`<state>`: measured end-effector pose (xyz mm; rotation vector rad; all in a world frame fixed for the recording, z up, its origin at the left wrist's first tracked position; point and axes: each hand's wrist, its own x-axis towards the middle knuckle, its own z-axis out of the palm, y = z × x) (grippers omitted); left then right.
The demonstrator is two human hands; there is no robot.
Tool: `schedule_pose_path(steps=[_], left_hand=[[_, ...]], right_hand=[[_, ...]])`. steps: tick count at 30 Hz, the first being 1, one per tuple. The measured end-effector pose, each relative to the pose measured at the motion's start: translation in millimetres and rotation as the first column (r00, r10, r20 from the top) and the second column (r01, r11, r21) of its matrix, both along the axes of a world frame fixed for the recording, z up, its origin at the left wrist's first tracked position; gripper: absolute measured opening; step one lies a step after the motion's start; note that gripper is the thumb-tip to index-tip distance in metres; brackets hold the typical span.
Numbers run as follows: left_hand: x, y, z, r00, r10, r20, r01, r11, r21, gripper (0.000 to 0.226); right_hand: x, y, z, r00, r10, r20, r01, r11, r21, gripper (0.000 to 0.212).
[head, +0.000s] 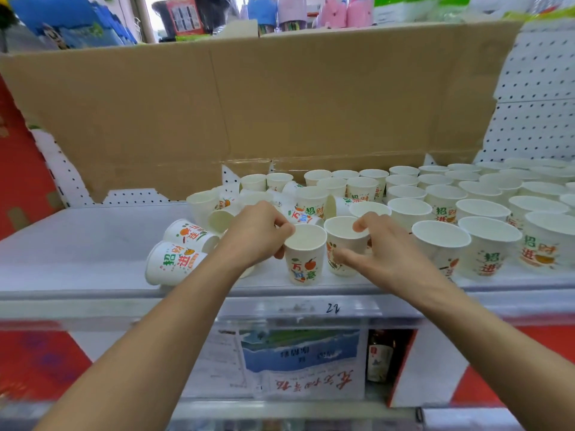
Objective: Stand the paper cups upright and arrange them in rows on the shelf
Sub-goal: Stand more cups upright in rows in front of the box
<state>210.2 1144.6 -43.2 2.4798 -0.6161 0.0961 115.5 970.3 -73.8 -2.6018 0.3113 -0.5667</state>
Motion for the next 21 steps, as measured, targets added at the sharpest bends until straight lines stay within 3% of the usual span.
schedule_pose_path(steps=[2, 6, 10, 12, 14, 16, 19, 21], left_hand=[[-4.6, -2.0, 1.2, 1.000, 0.008, 0.025, -0.008, 1.000, -0.002, 0.035], [-15.1, 21.9, 2.8, 0.953, 0.154, 0.262, -0.141, 0.988, -0.069, 0.028], [-12.0, 77.0, -13.9, 0.845, 0.356, 0.400, -0.216, 0.910, -0.353, 0.036], [-9.3, 107.3, -26.3, 0.798, 0.497, 0.341, -0.342, 0.839, -0.424, 0.046], [-7.2, 131.9, -37.8, 0.785, 0.578, 0.225, -0.480, 0.795, -0.370, 0.056], [-3.1, 147.5, -46.6, 0.798, 0.591, 0.119, -0.565, 0.801, -0.197, 0.067], [4.0, 156.4, -48.9, 0.840, 0.540, 0.054, -0.541, 0.841, 0.018, 0.078], [6.6, 157.9, -49.1, 0.855, 0.515, 0.064, -0.517, 0.855, 0.035, 0.074]], right_hand=[[-4.8, -1.4, 5.7, 1.000, -0.031, 0.000, 0.031, 0.997, -0.072, 0.059], [-12.5, 6.0, 23.4, 0.992, -0.072, 0.100, 0.100, 0.947, -0.305, 0.055], [-9.0, 42.2, 40.0, 0.939, 0.211, 0.271, -0.116, 0.937, -0.328, 0.045], [0.9, 69.4, 41.3, 0.917, 0.306, 0.255, -0.230, 0.930, -0.288, 0.045], [17.1, 95.6, 39.0, 0.922, 0.346, 0.175, -0.297, 0.920, -0.257, 0.045], [38.1, 117.5, 36.1, 0.943, 0.326, 0.065, -0.294, 0.909, -0.296, 0.048], [65.2, 141.2, 29.7, 0.952, 0.305, -0.029, -0.293, 0.882, -0.370, 0.052], [75.3, 147.3, 25.4, 0.953, 0.302, -0.034, -0.288, 0.861, -0.419, 0.048]])
